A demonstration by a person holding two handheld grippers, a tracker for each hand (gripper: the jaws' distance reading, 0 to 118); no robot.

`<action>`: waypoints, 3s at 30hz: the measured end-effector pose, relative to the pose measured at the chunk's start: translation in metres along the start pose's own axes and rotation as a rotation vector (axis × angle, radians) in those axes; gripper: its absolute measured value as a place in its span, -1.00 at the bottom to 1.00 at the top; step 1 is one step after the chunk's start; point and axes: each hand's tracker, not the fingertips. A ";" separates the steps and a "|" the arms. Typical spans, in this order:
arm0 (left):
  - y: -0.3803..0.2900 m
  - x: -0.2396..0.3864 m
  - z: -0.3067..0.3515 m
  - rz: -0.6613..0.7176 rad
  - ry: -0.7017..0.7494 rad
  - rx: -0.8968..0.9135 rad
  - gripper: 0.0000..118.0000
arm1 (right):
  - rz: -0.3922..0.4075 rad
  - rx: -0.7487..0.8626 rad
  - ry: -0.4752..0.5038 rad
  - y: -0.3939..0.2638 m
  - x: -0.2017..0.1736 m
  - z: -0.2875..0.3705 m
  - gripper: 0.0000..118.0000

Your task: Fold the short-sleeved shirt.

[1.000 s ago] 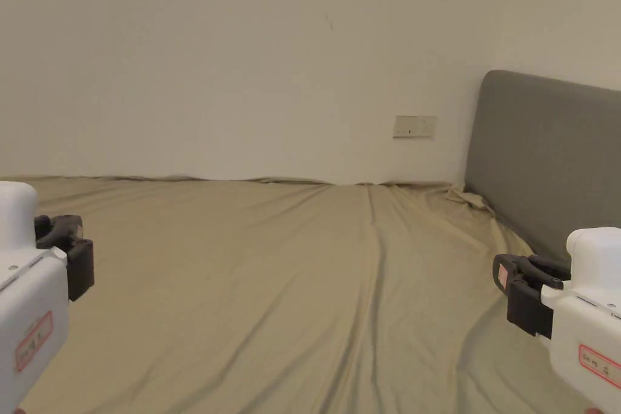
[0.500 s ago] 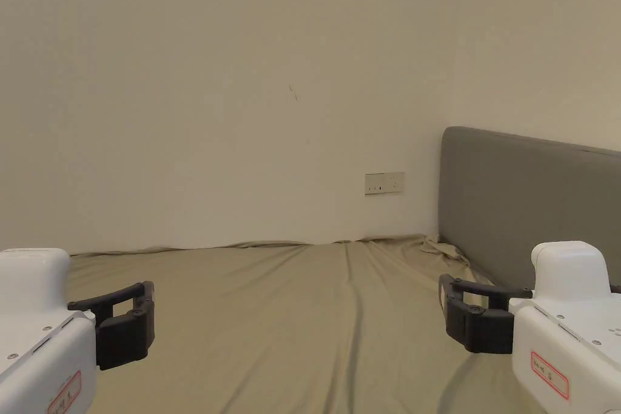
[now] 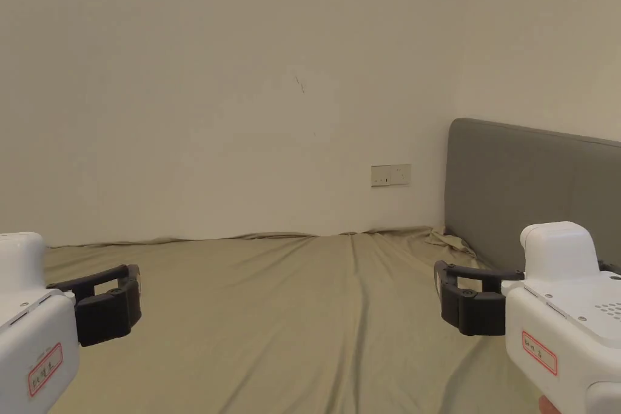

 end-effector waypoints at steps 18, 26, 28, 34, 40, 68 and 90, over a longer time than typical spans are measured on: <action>0.000 -0.015 0.004 -0.036 0.023 0.052 0.96 | 0.000 -0.016 0.015 0.003 -0.006 -0.003 1.00; -0.001 -0.020 0.002 -0.013 0.022 0.033 0.96 | -0.003 -0.022 0.023 0.002 -0.009 -0.004 1.00; -0.001 -0.020 0.002 -0.018 0.022 0.029 0.96 | -0.007 -0.031 0.028 0.000 -0.009 -0.004 1.00; -0.003 -0.025 0.000 0.003 0.009 0.025 0.96 | 0.001 -0.039 0.028 -0.001 -0.009 -0.004 1.00; -0.003 -0.025 -0.001 -0.003 0.013 0.020 0.96 | -0.004 -0.038 0.029 0.000 -0.009 -0.005 1.00; -0.007 -0.028 -0.004 -0.010 -0.001 -0.003 0.96 | -0.006 -0.033 0.044 0.000 -0.017 -0.006 1.00; -0.009 -0.034 -0.004 -0.012 -0.015 -0.008 0.96 | -0.023 -0.025 0.087 -0.004 -0.021 -0.010 1.00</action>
